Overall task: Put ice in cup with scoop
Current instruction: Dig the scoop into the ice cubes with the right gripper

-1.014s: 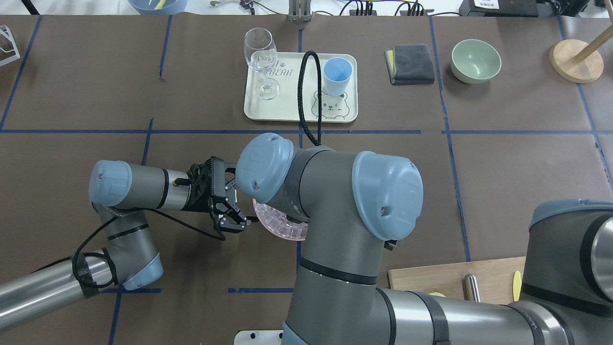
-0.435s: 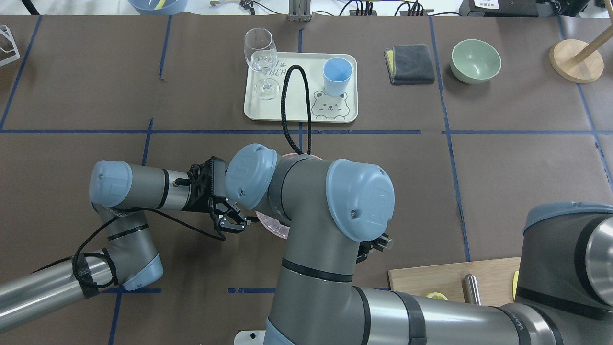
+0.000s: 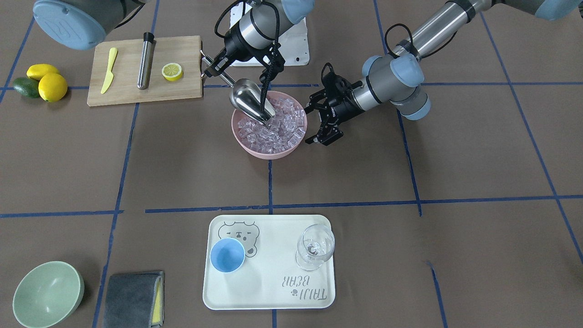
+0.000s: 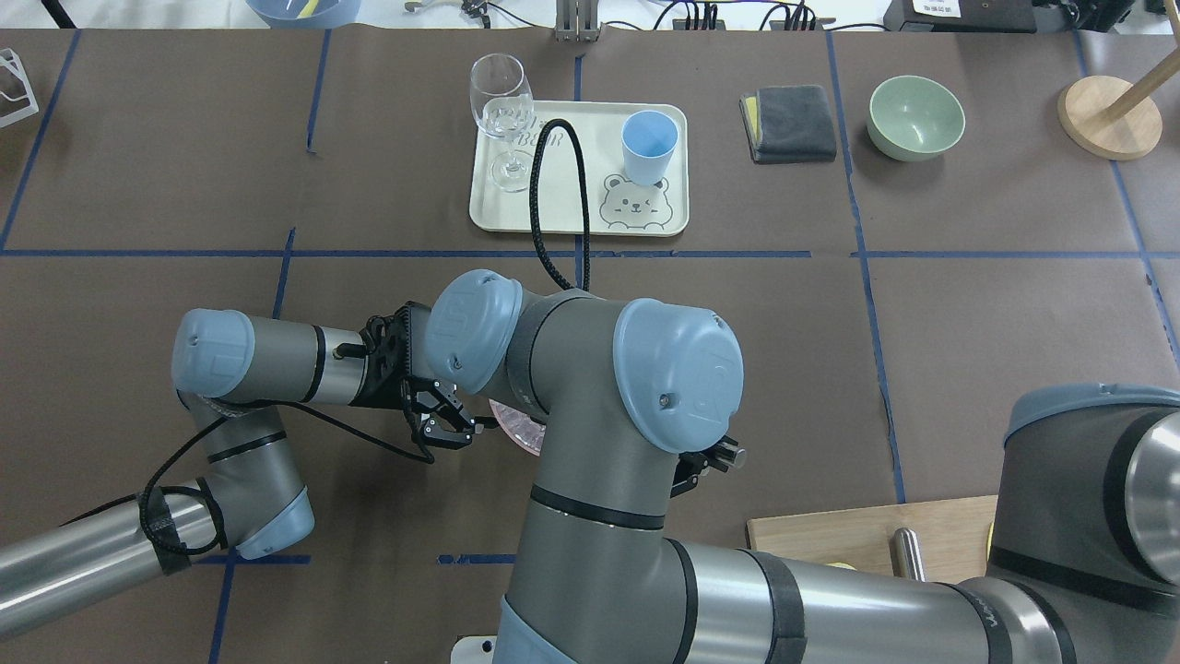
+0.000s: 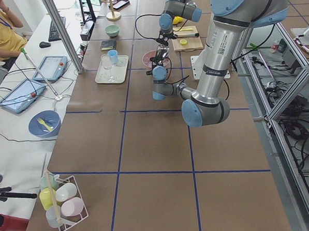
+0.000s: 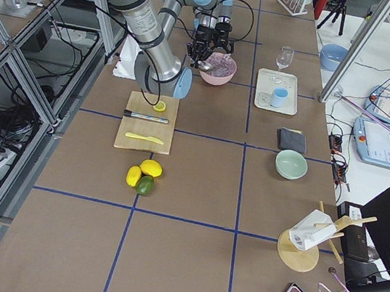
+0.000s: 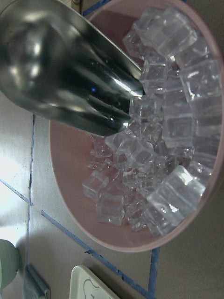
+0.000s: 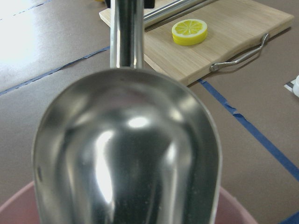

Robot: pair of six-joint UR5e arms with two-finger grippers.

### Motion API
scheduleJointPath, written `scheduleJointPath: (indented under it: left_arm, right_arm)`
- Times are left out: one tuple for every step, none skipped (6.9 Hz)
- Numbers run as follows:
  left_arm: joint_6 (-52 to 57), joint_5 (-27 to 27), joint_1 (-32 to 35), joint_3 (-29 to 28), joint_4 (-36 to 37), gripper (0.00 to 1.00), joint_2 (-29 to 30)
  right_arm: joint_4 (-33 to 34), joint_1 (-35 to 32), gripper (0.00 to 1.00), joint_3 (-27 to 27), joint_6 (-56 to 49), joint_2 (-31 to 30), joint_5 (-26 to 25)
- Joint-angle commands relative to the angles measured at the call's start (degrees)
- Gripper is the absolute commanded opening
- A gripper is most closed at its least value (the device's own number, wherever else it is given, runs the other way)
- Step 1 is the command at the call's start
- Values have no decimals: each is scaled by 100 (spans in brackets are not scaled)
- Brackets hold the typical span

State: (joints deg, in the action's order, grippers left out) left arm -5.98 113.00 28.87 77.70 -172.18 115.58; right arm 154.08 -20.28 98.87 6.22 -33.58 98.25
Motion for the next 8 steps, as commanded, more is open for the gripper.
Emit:
scheduleJointPath:
  left_arm:
    - [0, -6, -5, -9, 0, 99, 0]
    - [0, -6, -5, -9, 0, 99, 0]
    - [0, -6, -5, -9, 0, 99, 0]
    - [0, -6, -5, -9, 0, 99, 0]
    - [0, -6, -5, -9, 0, 99, 0]
    - [0, -6, 4, -9, 0, 99, 0]
    - [0, -6, -5, -9, 0, 99, 0]
    - [0, -6, 4, -9, 0, 99, 0]
  right_arm:
    - [157, -116, 0, -34, -25, -17, -42]
    - [140, -116, 0, -87, -33, 0, -60]
    - [97, -107, 0, -174, -33, 26, -69]
    - [62, -107, 0, -436, -33, 236, -69]
    - [44, -107, 0, -639, -25, 420, -52]
    - [-148, -99, 0, -745, -25, 440, -51]
    - [-489, -99, 0, -1007, -25, 440, -69]
    - [-640, -107, 0, -1080, -25, 422, -86]
